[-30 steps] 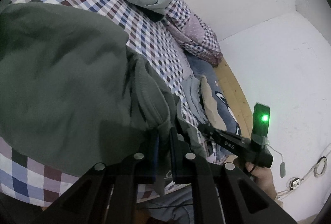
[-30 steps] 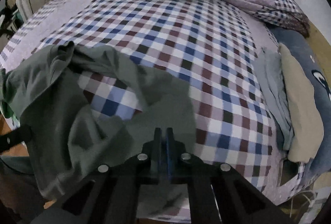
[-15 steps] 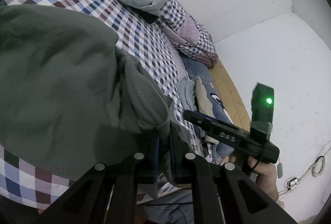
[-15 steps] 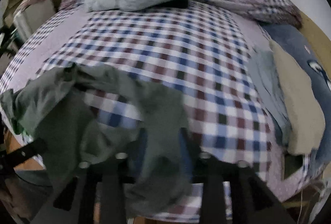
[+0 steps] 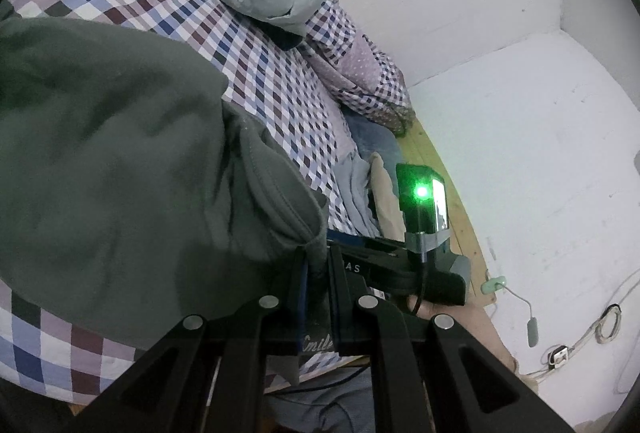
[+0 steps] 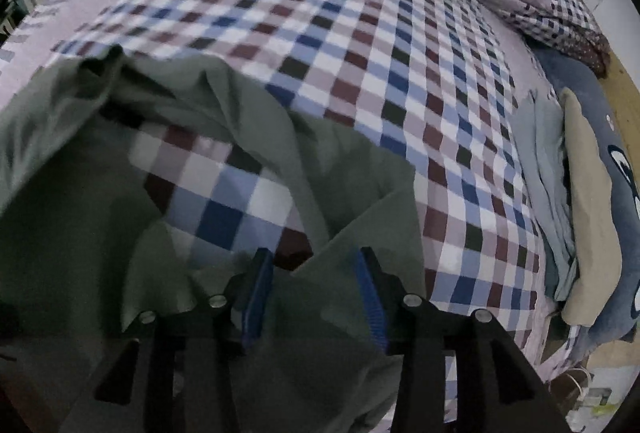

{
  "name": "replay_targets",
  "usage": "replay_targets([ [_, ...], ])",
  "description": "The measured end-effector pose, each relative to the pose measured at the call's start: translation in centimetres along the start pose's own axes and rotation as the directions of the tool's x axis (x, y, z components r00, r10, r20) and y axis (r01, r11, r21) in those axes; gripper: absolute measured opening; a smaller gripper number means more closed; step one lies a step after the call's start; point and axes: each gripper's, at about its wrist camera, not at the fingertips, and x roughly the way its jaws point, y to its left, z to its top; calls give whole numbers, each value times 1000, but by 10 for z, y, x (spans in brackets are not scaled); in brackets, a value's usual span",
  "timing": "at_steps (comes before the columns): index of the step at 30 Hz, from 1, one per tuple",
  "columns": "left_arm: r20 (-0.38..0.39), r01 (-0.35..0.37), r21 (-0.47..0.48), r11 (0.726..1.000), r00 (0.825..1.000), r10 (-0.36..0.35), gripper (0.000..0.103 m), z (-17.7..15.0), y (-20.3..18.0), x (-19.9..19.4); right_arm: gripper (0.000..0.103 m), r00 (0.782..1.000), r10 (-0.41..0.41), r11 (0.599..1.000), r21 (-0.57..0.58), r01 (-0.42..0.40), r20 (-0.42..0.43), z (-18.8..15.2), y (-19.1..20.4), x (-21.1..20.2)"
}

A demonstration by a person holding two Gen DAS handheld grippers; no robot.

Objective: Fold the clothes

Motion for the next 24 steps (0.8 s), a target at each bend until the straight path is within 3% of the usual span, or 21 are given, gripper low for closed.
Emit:
replay_targets([
  [1, 1, 2, 0, 1000, 1000, -2, 8, 0, 0, -1, 40, 1000, -2, 1000, 1, 2, -1, -1, -1, 1],
  [4, 6, 7, 2, 1000, 1000, -7, 8, 0, 0, -3, 5, 1000, -11, 1000, 1, 11, 13, -8, -6, -5],
  [10, 18, 31, 21, 999, 999, -31, 8, -2, -5, -6, 4, 993, 13, 999, 48, -19, 118, -31, -31, -39],
  [18, 48, 87, 49, 995, 995, -89, 8, -2, -17, -8, 4, 964, -11, 967, 248, -57, 265, -63, -88, -85],
  [24, 41, 76, 48, 996, 996, -78, 8, -2, -19, -1, 4, 963, -8, 941, 328, -84, 269, -100, -130, -86],
])
